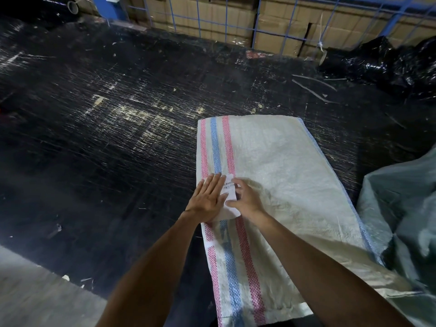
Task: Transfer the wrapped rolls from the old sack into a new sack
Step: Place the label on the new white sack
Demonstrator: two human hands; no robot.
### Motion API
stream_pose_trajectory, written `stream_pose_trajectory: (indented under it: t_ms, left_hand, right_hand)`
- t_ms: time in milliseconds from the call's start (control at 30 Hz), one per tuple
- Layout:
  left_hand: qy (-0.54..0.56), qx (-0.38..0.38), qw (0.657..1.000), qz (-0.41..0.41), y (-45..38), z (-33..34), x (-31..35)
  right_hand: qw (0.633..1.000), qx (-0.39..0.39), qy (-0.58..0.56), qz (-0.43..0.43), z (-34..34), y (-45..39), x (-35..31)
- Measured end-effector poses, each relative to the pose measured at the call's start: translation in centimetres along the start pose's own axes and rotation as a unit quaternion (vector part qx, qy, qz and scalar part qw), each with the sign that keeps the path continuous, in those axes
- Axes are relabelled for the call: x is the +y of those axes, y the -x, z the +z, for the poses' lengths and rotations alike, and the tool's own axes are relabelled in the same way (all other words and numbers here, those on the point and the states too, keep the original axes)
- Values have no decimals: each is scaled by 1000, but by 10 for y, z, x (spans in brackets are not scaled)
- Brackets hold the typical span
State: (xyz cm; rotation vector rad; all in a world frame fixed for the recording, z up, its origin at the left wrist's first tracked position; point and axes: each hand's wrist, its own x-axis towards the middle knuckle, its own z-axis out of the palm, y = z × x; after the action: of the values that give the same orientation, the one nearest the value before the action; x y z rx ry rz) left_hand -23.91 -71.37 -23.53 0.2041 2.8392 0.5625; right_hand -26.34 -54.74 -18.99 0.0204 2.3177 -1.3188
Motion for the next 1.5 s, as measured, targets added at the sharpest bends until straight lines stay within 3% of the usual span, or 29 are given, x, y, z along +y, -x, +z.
stream_pose_trajectory:
  t_ms: [167,367,533,633,733,900,967,1100,1333,1433,1500]
  left_hand:
    - [-13,-47,999,-10,-3,-4,1]
    - [-11,-40,999,24,0,-6,1]
    - [14,-57,995,76,7,-17,-20]
    - [-31,-103,992,60,12,-26,-26]
    - [-65,-118,989,60,12,-27,-30]
    - [-37,-141,987,66,7,-36,-36]
    - [-26,-132,988,73,7,-41,-41]
    - [-62,-146,985,66,7,-45,-45]
    - [-127,-200,971,32,5,-56,-29]
    - [-94,-226,969,-34,0,-60,-2]
    - [-45,-185,977,-96,0,-51,30]
  right_hand:
    - [999,46,8,2,-4,8,7]
    - [974,6,226,24,-19,7,11]
    - [963,-23,225,-145,-12,-10,-2]
    - [911,-72,370,-169,-8,-16,2]
    - [862,-51,480,-152,-6,-20,12]
    - [842,-58,520,-129,-12,-19,26]
    - [834,-62,525,-158,-16,-15,36]
    - [787,-74,580,-197,-25,-2,61]
    - [840,-141,488,-194,-39,7,53]
    - [850,-153,462,-199,-43,11,52]
    - [890,-133,378,-217,-43,15,55]
